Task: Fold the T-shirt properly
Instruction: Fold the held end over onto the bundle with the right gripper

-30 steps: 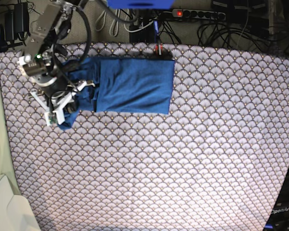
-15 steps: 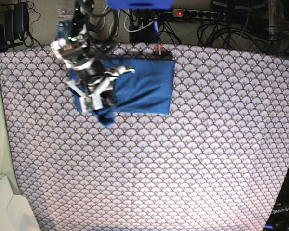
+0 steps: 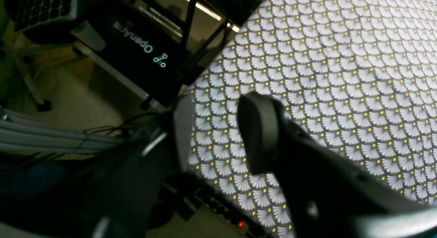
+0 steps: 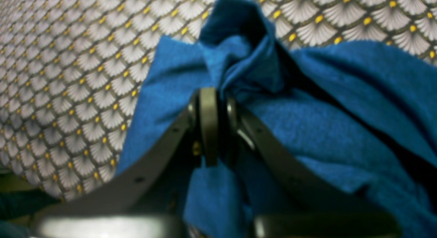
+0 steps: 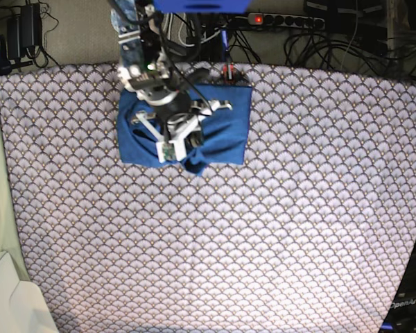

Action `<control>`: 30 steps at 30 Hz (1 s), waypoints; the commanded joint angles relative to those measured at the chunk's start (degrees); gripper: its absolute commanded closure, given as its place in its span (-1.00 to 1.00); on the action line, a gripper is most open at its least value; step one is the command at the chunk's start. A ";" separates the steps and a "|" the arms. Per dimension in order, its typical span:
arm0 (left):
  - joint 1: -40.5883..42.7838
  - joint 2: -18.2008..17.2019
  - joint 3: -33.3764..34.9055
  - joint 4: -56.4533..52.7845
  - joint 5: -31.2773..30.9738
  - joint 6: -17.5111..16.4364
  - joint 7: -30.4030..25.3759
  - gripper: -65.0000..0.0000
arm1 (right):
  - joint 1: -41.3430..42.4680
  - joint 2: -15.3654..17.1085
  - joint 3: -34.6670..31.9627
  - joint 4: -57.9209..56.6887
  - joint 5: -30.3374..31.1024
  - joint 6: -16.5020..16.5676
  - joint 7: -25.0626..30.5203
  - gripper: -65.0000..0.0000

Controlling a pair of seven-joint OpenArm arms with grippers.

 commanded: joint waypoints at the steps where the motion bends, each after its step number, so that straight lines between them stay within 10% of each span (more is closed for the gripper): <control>1: -0.15 -1.43 -0.57 0.87 0.29 0.07 -1.10 0.22 | 0.30 -0.57 -1.02 0.32 0.75 -0.11 1.06 1.00; 10: -0.15 -1.43 -0.22 0.87 0.29 0.07 -1.10 0.22 | 2.41 -0.57 -2.08 -3.29 0.84 -0.64 3.79 1.00; 22: -0.15 -1.52 -0.22 0.87 0.38 0.07 -1.01 0.22 | 6.46 -0.57 -5.86 -8.39 12.01 -16.99 3.87 1.00; 30: -0.59 -1.52 -0.13 0.52 0.38 0.07 -1.01 0.22 | 4.08 -0.57 -9.02 -8.04 12.09 -17.69 8.01 1.00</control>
